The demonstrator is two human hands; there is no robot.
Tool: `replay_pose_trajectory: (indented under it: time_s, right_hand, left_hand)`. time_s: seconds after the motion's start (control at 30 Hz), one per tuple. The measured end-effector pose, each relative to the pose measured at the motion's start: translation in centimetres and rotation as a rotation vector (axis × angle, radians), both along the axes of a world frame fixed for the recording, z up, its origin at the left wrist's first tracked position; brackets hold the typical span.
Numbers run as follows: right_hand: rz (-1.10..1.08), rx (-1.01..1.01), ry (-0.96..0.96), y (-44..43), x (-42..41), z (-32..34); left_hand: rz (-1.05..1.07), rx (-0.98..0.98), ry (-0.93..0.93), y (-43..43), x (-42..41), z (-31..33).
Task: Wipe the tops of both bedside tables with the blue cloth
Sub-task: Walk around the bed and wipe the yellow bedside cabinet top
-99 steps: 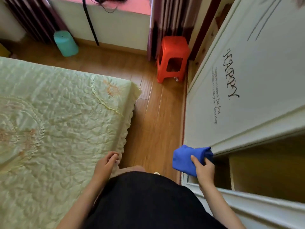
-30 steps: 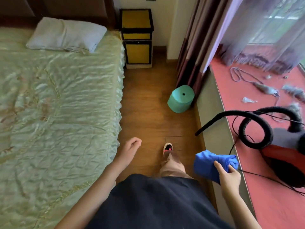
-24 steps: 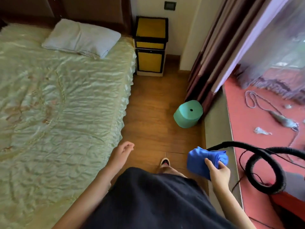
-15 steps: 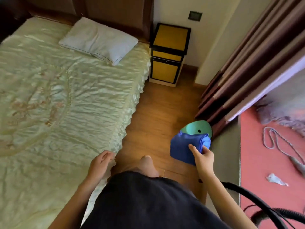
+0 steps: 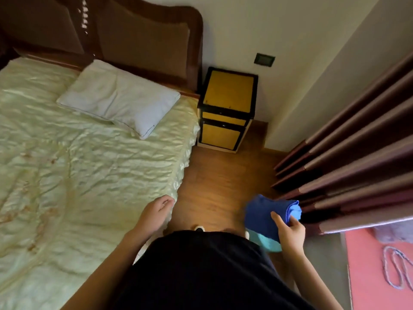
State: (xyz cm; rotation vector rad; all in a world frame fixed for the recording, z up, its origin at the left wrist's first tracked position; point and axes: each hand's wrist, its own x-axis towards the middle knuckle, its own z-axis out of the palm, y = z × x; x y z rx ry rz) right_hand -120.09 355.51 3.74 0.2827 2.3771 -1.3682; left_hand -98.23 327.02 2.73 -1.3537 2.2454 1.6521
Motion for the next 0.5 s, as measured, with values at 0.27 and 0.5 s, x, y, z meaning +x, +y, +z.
replay_pose_trajectory:
  time_s: [0.27,0.5]
  right_hand:
    - [-0.14,0.015,-0.037,-6.7,-11.5,0.0]
    - [-0.03,0.057,-0.033,-16.3,-24.8,-0.8]
  left_hand:
    - [-0.112,0.025,0.052,-8.1,-14.7,0.0]
    - [0.007,0.025,-0.056,-15.6,-25.1,-1.9]
